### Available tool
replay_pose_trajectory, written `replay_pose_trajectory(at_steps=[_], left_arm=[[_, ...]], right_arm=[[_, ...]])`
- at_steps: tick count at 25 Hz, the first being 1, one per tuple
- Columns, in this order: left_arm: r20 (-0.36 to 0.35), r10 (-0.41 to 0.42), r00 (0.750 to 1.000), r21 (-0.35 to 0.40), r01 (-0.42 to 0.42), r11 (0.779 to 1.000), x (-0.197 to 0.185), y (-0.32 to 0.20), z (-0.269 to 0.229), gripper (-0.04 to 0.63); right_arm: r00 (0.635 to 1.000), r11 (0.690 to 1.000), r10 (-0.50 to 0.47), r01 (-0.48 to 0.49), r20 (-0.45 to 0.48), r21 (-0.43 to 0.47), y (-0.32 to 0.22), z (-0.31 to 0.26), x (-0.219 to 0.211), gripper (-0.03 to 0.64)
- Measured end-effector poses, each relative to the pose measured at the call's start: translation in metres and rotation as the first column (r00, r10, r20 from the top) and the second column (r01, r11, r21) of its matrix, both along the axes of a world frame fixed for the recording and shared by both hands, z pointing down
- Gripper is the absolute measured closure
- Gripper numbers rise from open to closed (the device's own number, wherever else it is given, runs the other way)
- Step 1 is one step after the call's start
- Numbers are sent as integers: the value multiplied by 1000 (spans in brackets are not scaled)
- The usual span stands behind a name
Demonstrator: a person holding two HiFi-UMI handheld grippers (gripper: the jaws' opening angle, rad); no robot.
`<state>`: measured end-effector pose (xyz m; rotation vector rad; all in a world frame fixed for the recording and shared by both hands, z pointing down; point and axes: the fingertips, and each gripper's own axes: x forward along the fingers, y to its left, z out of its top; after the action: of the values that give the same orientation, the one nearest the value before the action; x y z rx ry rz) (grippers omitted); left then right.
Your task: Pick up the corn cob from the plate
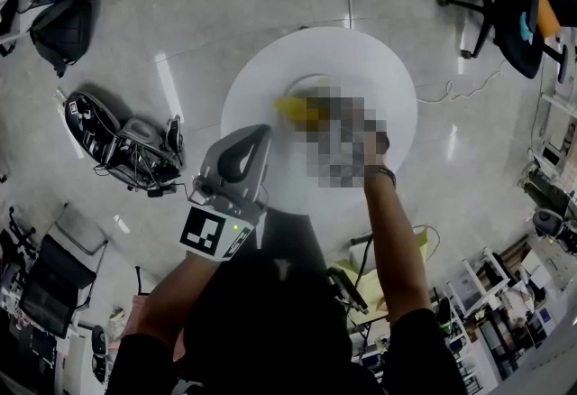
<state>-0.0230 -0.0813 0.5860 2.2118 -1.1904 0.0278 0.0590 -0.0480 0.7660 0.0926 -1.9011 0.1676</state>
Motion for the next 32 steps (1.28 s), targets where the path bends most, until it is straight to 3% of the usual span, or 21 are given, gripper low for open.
replay_pose_trajectory(at_steps=[32], left_arm=[[6, -25, 1000, 16, 25, 1000, -12, 11, -2, 595]], right_arm=[[999, 998, 41, -41, -4, 49, 0, -5, -3, 374]])
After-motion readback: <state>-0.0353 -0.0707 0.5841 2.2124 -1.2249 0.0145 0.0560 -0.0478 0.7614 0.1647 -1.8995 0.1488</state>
